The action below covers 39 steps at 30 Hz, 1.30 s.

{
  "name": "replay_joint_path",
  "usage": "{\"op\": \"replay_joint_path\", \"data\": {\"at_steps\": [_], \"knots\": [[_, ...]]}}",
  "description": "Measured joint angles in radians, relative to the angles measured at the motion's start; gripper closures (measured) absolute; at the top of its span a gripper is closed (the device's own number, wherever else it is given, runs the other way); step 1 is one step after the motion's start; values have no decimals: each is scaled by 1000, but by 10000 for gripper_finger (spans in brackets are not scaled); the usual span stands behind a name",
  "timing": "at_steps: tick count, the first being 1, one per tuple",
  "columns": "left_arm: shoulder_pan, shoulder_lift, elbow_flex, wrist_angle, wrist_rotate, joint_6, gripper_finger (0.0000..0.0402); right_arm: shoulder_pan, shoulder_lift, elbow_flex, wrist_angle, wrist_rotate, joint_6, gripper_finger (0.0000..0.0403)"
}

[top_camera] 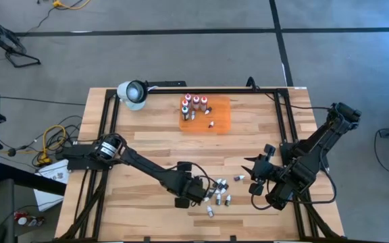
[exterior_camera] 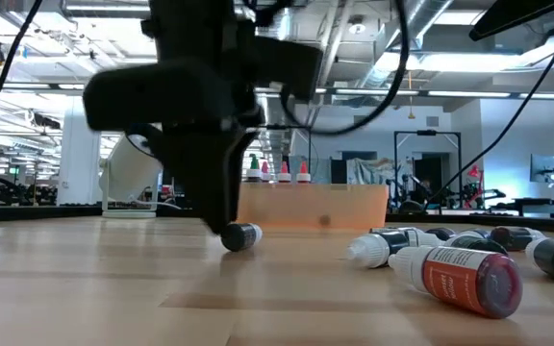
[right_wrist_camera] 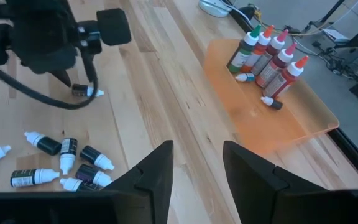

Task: Pick & Place food coloring
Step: Put the black small food coloring bottle into the orange bin

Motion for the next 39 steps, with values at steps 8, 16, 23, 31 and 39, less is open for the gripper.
{"op": "replay_joint_path", "data": {"at_steps": [8, 16, 23, 31, 39], "knots": [[15, 0, -6, -10, 44, 12, 206, 0, 0, 0, 0, 0, 0, 268], [15, 0, -6, -9, 28, 76, 167, 0, 0, 0, 0, 0, 0, 270], [15, 0, -6, -3, -33, 194, 158, 0, 0, 0, 0, 0, 0, 270], [15, 0, -6, 27, -9, 305, 158, 0, 0, 0, 0, 0, 0, 269], [13, 0, -6, 98, 18, 416, 159, 0, 0, 0, 0, 0, 0, 269]]}}
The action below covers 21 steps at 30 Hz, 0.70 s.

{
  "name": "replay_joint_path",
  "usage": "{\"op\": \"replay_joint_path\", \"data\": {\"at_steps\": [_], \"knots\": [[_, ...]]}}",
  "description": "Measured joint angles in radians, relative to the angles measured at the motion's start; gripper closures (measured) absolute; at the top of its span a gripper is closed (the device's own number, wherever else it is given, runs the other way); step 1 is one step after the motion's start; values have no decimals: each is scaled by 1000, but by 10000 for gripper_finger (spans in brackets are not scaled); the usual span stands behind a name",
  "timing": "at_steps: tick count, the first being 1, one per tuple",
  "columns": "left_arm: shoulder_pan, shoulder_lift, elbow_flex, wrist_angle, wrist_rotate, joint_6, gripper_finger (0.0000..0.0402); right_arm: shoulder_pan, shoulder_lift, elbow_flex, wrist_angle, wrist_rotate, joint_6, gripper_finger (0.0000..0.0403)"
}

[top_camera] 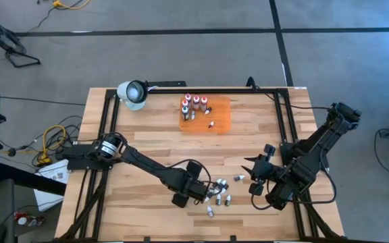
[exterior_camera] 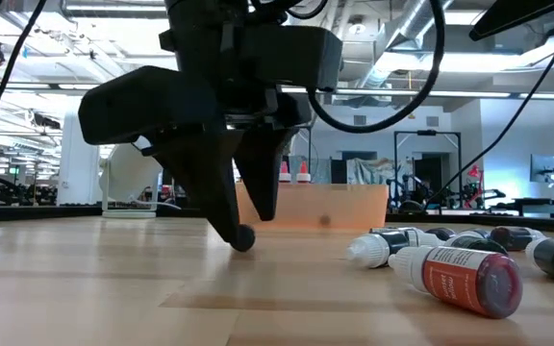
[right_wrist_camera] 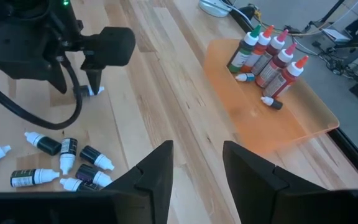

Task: Pick & Place food coloring
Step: Put the black small food coloring bottle into the orange bin

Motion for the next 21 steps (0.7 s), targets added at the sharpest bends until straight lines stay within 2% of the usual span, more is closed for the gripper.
{"op": "replay_joint_path", "data": {"at_steps": [21], "knots": [[29, 0, 0, -8, 25, 59, 159, 0, 0, 0, 0, 0, 0, 269]]}}
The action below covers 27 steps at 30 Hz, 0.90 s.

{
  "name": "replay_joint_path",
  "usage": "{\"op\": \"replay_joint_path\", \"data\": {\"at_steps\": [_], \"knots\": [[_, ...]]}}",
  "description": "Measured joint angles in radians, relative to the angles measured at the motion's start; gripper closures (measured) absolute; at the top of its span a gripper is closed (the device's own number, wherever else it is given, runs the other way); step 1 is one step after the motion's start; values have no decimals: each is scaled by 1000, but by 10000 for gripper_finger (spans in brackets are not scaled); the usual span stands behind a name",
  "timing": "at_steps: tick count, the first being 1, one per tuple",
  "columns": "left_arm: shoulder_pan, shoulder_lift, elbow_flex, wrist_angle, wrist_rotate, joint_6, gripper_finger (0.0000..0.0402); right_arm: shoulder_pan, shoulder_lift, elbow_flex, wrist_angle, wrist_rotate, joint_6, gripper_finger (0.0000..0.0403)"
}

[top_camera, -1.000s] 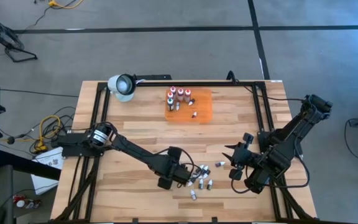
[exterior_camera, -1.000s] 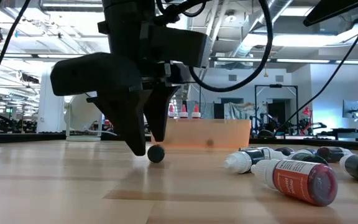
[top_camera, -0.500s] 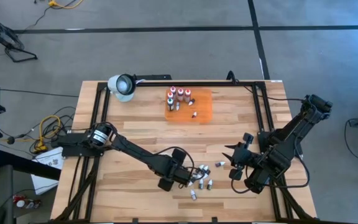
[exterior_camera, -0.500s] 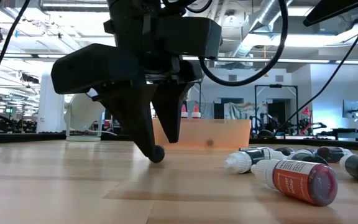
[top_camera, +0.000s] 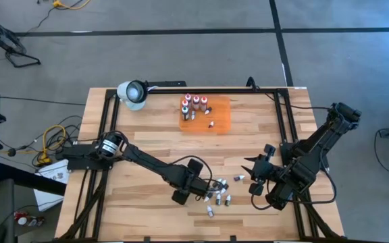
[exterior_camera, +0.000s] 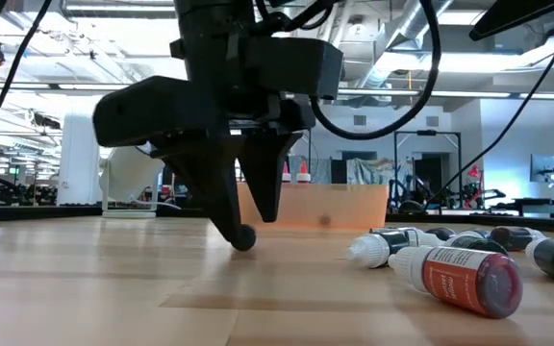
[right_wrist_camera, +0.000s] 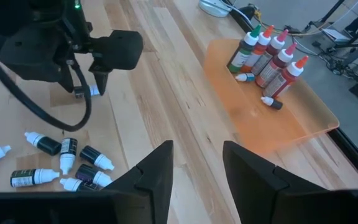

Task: Pick & Place food coloring
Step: Put the black small food coloring bottle into the orange bin

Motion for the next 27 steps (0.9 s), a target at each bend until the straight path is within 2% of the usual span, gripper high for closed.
{"op": "replay_joint_path", "data": {"at_steps": [8, 27], "knots": [[17, 0, 0, -8, 61, 0, 159, 0, 0, 0, 0, 0, 0, 270], [26, 64, 6, -15, 75, 21, 160, -22, 0, -20, 8, -1, 0, 270]]}}
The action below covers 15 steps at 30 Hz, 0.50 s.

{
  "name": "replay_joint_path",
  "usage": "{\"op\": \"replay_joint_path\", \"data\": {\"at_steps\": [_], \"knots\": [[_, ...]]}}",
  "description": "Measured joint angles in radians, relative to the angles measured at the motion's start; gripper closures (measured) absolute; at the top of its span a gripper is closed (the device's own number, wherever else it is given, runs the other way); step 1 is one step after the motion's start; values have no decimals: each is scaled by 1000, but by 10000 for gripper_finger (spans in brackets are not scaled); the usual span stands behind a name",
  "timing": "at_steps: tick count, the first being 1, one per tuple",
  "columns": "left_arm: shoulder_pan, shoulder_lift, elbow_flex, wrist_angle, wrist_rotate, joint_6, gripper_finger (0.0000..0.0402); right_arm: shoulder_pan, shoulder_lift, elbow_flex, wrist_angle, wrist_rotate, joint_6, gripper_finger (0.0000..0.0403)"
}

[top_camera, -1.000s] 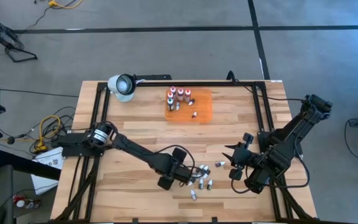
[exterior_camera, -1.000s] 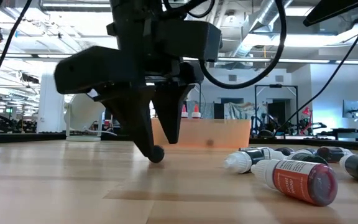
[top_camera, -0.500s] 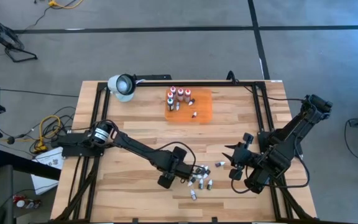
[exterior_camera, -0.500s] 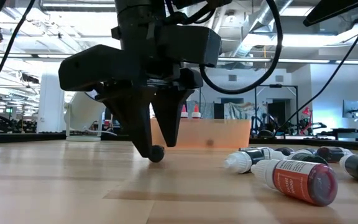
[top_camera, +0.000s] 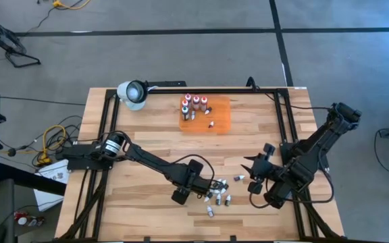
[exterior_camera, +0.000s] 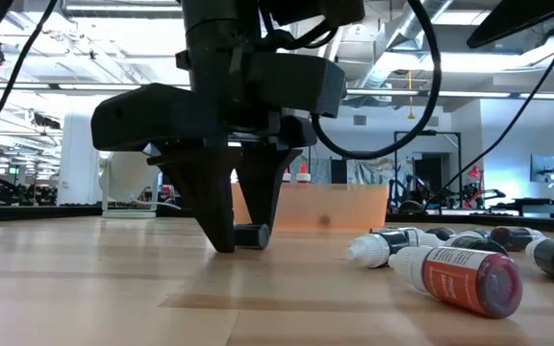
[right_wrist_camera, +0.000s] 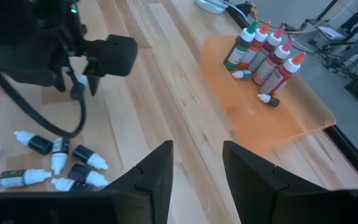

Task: Pick & Place food coloring
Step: Put the black small food coloring bottle into the orange bin

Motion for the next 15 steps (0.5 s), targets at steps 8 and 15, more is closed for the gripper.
{"op": "replay_joint_path", "data": {"at_steps": [8, 15], "knots": [[-1, 0, -1, -7, 3, -44, 192, -36, 0, -5, -2, -4, -1, 270], [-2, 0, -3, -7, 9, -44, 266, -38, 0, -5, -2, -10, -1, 269]]}}
